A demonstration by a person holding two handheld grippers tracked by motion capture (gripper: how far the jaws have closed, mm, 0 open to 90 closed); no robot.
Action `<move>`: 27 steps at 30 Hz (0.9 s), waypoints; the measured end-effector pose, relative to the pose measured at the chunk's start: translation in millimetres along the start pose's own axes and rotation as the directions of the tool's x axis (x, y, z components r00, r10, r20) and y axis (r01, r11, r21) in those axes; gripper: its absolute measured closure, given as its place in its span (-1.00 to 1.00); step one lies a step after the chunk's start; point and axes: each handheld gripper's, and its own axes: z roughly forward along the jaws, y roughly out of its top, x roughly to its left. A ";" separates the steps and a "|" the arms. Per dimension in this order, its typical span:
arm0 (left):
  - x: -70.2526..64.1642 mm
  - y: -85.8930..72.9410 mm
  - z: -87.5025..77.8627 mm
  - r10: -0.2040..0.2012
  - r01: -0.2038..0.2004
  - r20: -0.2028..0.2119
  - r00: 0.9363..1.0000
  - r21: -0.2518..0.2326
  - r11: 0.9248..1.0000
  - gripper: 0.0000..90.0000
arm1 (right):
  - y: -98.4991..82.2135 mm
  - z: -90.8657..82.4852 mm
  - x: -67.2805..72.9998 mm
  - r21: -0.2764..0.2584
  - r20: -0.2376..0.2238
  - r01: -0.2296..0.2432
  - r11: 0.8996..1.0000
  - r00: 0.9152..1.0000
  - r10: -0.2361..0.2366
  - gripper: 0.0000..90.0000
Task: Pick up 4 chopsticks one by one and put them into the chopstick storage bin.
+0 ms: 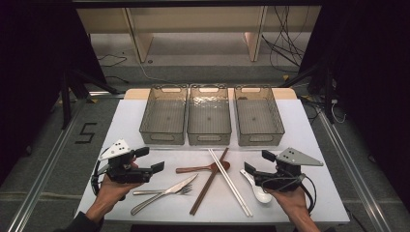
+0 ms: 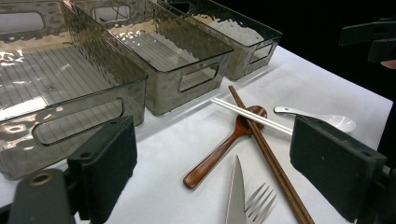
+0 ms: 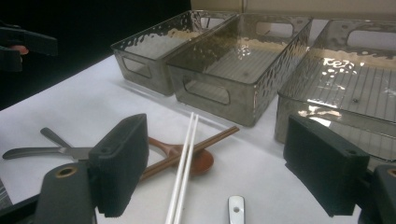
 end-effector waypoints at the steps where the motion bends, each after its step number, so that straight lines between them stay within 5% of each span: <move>1: 0.0 0.0 0.1 0.001 -0.001 0.000 1.000 0.002 1.000 -0.68 | 0.1 -0.1 -0.1 0.003 0.002 -0.001 1.000 1.000 0.001 -0.48; 18: 0.8 -0.1 0.9 0.001 -0.001 -0.001 1.000 0.007 1.000 -0.68 | 7.6 8.8 0.6 0.104 -0.008 0.008 0.995 1.000 -0.007 -0.38; 27: 1.5 -0.3 1.5 0.002 -0.002 -0.005 1.000 0.008 1.000 -0.68 | 11.4 28.5 10.0 0.247 -0.057 0.058 0.967 0.997 -0.046 -0.20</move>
